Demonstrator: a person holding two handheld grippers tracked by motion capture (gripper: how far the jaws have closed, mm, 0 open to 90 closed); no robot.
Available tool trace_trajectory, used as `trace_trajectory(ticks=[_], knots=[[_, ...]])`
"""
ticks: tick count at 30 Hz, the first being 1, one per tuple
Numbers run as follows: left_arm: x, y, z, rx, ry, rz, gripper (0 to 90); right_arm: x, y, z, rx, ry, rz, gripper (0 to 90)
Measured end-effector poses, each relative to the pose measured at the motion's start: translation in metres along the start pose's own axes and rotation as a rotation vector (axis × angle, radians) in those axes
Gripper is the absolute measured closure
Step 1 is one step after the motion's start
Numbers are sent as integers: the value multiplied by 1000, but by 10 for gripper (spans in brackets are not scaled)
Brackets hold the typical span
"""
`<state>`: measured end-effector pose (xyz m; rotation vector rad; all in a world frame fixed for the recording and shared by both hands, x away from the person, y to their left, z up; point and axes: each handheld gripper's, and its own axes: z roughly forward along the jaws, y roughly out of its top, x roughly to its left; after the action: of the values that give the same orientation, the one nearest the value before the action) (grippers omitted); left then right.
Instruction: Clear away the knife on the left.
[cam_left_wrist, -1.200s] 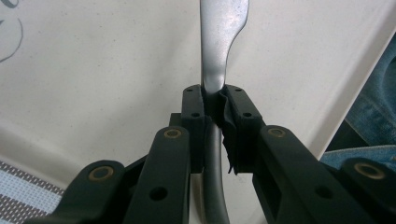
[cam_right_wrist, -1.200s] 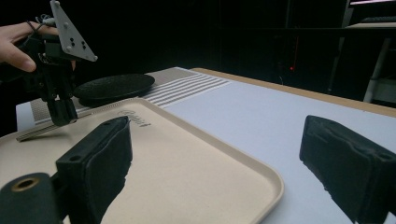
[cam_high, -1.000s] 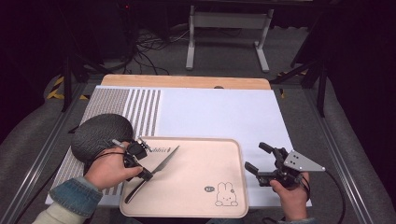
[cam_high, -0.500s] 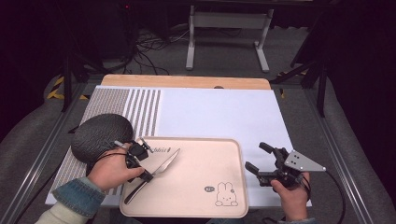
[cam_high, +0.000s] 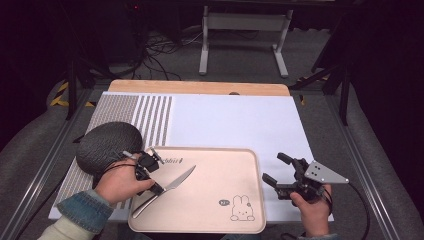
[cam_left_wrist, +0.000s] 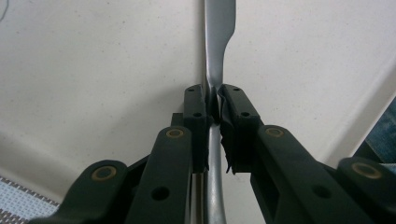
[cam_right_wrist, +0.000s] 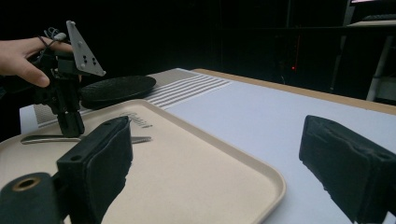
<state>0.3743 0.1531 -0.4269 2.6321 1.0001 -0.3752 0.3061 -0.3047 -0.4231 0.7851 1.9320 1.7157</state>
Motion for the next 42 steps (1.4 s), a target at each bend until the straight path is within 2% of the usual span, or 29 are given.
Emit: trace_trajectory(ticks=[3, 5, 7, 9, 11, 12, 13, 14, 16, 18, 20, 23, 25, 33, 42], knots=[[-2, 0, -1, -21, -5, 6, 736, 0, 0, 0, -1, 1, 4, 104], [-3, 0, -3, -74, 22, 36, 640, 0, 0, 0, -1, 0, 0, 105], [-6, 0, -6, -112, 42, 53, 594, 0, 0, 0, -1, 0, 4, 104], [-8, 1, -8, -156, 56, 103, 529, 0, 0, 0, 2, 2, 7, 104], [-12, 2, -9, -172, 53, 134, 561, 0, 0, 0, 2, 2, 6, 104], [-14, 2, -10, -180, 36, 141, 600, 0, 0, 0, 1, 2, 7, 104], [-14, 2, -10, -180, 36, 141, 702, 0, 0, 0, 1, 2, 7, 104], [-16, 3, -10, -185, 22, 138, 702, 0, -1, 0, 1, 2, 8, 104], [-20, 4, -9, -210, 23, 146, 874, 0, -1, 0, 0, 4, 11, 103], [-21, 5, -6, -233, 26, 161, 900, 0, -1, 0, 2, 5, 10, 103], [-23, 6, -2, -244, 11, 175, 900, 0, -1, 0, 2, 5, 10, 103], [-23, 7, 5, -223, -2, 193, 900, 0, -1, 0, 0, 6, 10, 103], [-23, 7, 8, -217, -6, 189, 900, 0, -1, 0, 1, 6, 10, 102], [-19, 6, 13, -171, 8, 197, 900, 0, 0, 0, -1, 4, 10, 102], [-14, 5, 17, -158, 19, 179, 900, -1, 0, 0, -3, 4, 7, 102]])
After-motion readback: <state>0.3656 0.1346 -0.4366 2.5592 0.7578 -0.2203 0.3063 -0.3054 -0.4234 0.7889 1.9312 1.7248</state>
